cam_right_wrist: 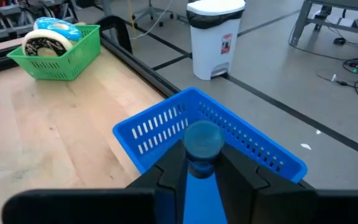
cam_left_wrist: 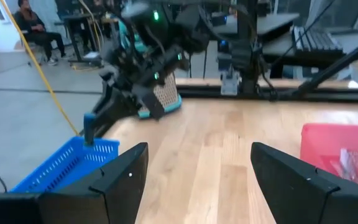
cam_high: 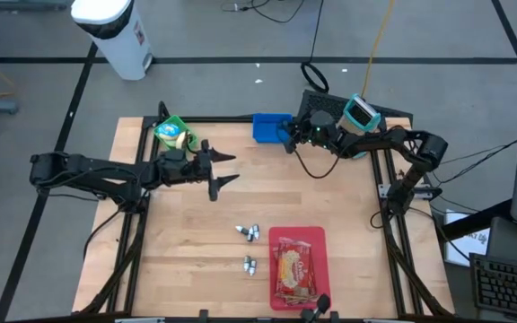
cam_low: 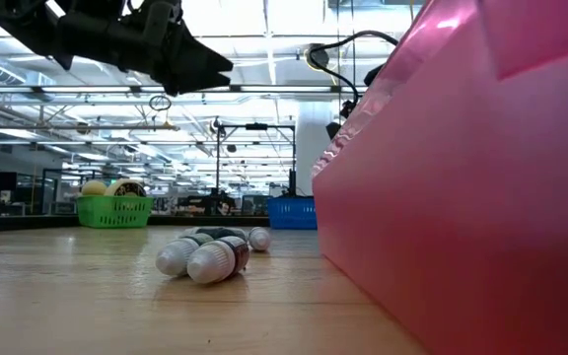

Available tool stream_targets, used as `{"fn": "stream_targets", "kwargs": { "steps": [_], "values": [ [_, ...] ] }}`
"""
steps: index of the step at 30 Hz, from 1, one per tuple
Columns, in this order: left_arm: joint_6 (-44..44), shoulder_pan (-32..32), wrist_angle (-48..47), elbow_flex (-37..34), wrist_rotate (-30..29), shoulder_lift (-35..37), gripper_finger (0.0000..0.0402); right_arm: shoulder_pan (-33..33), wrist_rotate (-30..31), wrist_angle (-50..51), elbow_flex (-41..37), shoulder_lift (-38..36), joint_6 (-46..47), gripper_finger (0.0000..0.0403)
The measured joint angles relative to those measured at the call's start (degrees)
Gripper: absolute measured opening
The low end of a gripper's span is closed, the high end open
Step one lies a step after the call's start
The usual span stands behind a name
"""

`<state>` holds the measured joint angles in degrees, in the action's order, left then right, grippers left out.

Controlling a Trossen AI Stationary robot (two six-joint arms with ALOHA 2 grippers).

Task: Pick & Place Food Item
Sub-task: Put the left blue food coloring into the blue bin, then put the top green food coloring into the blue bin

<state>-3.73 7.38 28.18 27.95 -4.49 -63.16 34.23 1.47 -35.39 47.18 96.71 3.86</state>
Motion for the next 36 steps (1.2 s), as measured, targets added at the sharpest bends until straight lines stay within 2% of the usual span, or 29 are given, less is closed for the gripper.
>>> {"fn": "stream_targets", "kwargs": {
  "steps": [8, 17, 21, 24, 28, 36],
  "values": [
    [-0.19, 0.00, 0.59, 0.03, 0.00, 0.03, 0.0280, 0.60, 0.34, -0.31, 0.00, 0.00, 1.09, 0.0086],
    [1.60, 0.00, 0.61, 0.03, -0.02, 0.00, 0.0280, 0.54, -0.25, -0.92, 0.00, 0.00, 2.56, 0.0182],
    [3.49, 0.00, -0.17, 0.04, 0.02, 0.03, 0.0280, -0.19, -5.16, -2.62, -0.04, -1.80, 1.98, 0.0205],
    [3.89, -0.48, -4.42, 0.10, 0.66, 0.05, 0.0280, -2.25, -7.99, -3.21, -0.04, -4.77, -0.27, 0.0209],
    [1.85, -3.32, -11.18, 0.10, 4.41, -2.09, 0.0280, -6.83, -9.14, -2.45, 0.00, -9.99, -4.82, 0.0204],
    [-3.66, -11.21, -11.21, 0.10, 9.28, -15.24, 0.0280, -16.61, -9.00, -1.21, -0.01, -16.67, -8.02, 0.0193]
  ]
}}
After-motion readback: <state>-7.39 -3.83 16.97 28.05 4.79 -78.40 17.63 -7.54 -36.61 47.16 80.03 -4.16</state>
